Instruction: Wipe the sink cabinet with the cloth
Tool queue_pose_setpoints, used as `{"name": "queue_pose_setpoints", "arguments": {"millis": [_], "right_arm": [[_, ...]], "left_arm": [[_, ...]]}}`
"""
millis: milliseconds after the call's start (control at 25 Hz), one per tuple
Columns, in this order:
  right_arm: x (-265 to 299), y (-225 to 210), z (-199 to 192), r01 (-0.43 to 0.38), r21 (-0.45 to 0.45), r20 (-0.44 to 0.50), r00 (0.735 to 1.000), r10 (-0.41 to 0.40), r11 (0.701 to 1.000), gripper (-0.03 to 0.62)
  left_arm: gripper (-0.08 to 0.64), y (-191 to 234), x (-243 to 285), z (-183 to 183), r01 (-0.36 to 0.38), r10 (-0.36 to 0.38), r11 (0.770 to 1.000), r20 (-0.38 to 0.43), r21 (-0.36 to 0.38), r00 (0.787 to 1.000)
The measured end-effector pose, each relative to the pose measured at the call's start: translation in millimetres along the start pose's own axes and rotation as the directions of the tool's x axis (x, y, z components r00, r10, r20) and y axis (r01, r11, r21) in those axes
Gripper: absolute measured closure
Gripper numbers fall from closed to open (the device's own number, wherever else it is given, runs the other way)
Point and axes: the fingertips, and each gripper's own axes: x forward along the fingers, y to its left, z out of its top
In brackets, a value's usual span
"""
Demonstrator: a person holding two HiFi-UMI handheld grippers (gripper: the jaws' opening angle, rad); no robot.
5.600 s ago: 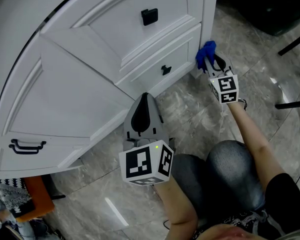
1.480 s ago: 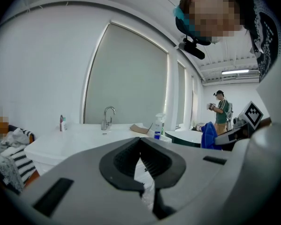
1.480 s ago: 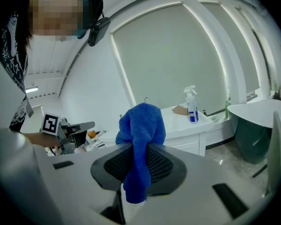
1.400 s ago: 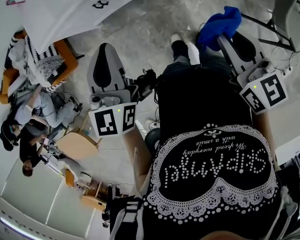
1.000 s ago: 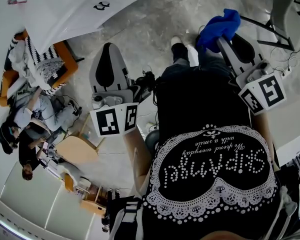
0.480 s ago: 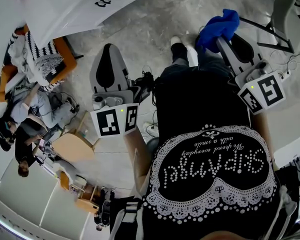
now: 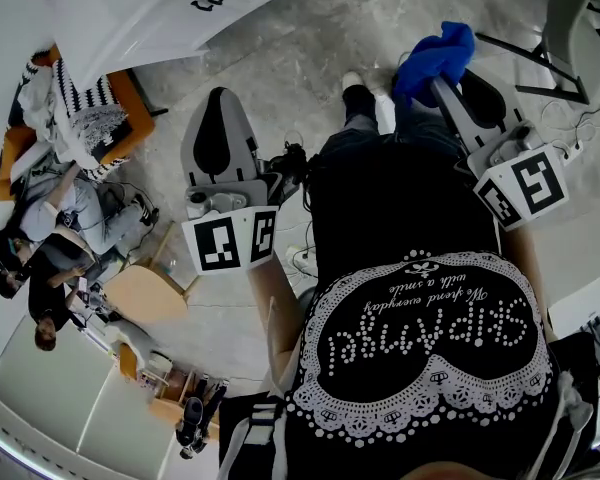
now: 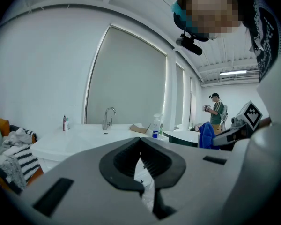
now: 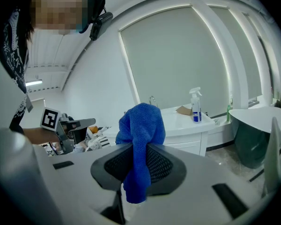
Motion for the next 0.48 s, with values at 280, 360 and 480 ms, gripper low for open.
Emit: {"name": "queue_pose_setpoints", "arguments": {"millis": [280, 360, 480], "right_arm": [[-9.1, 9.0, -5.5, 0.010, 0.009, 0.003, 1.000, -0.010, 1.000, 0.512], [-9.9, 8.6, -6.0, 0.007, 0.005, 0.000, 1.000, -0.007, 1.000, 0.512], [-9.2, 6.1, -7.4, 0.001, 0.002, -0.004, 1.000, -0.001, 1.000, 0.512]], "left_arm": [[0.555, -3.6, -6.0, -2.6, 0.014, -0.014, 1.000, -0.003, 0.004, 1.000], [0.555, -5.3, -4.7, -2.1, 0.018, -0.018, 1.000, -0.005, 0.002, 1.000], [0.555, -8.0, -0.7, -2.3, 0.024, -0.024, 1.000, -0.008, 0.005, 1.000]]}}
